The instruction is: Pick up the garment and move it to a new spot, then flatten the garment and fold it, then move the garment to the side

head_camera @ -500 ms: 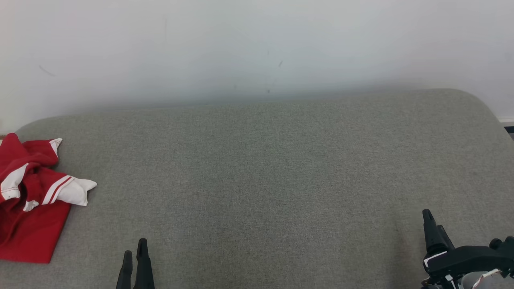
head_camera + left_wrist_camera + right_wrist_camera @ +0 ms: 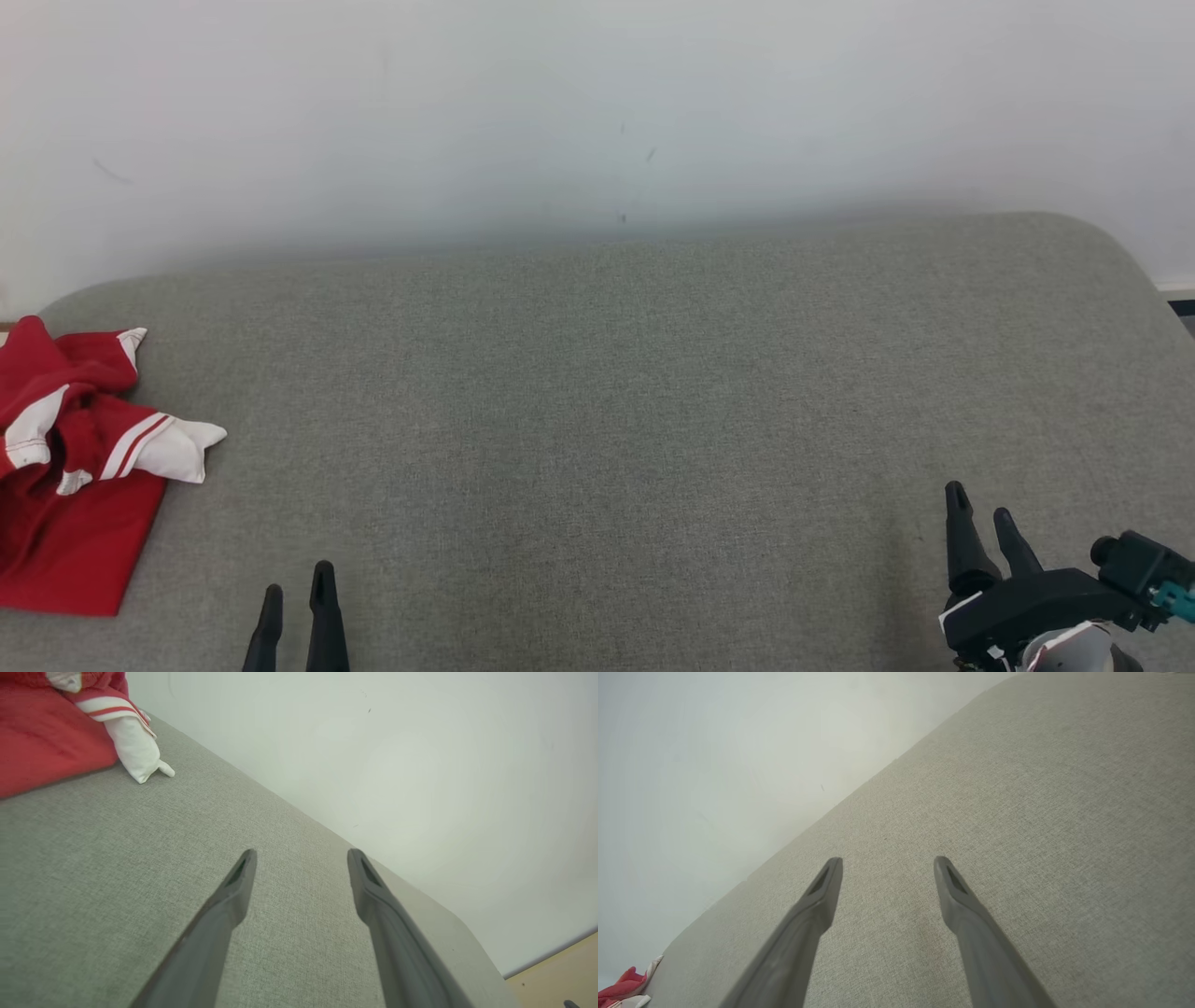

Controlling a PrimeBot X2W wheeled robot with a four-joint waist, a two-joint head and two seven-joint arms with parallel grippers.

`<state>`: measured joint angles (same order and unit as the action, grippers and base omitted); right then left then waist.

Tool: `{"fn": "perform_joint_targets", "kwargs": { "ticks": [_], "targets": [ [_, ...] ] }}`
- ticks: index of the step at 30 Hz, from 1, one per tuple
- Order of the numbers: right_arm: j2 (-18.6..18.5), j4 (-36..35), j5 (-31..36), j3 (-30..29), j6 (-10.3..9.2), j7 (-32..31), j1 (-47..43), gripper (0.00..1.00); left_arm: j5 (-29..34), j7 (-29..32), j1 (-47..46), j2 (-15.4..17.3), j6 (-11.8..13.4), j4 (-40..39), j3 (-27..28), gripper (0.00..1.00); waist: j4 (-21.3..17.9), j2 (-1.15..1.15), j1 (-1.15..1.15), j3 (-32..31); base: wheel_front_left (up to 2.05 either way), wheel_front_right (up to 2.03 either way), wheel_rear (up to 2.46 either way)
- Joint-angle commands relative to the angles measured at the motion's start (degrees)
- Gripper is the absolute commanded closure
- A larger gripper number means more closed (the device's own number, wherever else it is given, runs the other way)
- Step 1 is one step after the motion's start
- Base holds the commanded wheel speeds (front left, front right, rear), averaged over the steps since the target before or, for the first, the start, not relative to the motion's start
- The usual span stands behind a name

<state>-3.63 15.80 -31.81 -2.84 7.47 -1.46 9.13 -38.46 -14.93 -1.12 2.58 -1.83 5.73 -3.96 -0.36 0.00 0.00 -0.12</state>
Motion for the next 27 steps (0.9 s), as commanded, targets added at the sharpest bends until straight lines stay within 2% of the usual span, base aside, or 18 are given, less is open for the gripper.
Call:
{"fn": "perform_joint_targets", "kwargs": {
  "ticks": [1,19,27],
  "targets": [
    [-0.1,-0.8,2.5,1.0,0.02,1.1,0.4,0.00,2.7,-0.1,0.1,0.5,0.4,-0.4,1.1,0.00,0.0,0.00,0.00,-0.2,0.00,0.00,0.00],
    [-0.3,-1.2,14.1,7.1,0.03,6.5,-0.4,0.00,15.2,-0.1,1.6,1.4,2.0,-1.6,4.5,0.00,0.1,0.00,0.00,-1.2,0.00,0.00,0.00],
    [-1.1,0.2,16.9,11.6,0.03,8.6,0.0,0.00,19.7,-0.1,2.1,1.5,2.3,-2.0,5.2,0.00,0.0,0.00,0.00,-1.6,0.00,0.00,0.00]
  ]
}}
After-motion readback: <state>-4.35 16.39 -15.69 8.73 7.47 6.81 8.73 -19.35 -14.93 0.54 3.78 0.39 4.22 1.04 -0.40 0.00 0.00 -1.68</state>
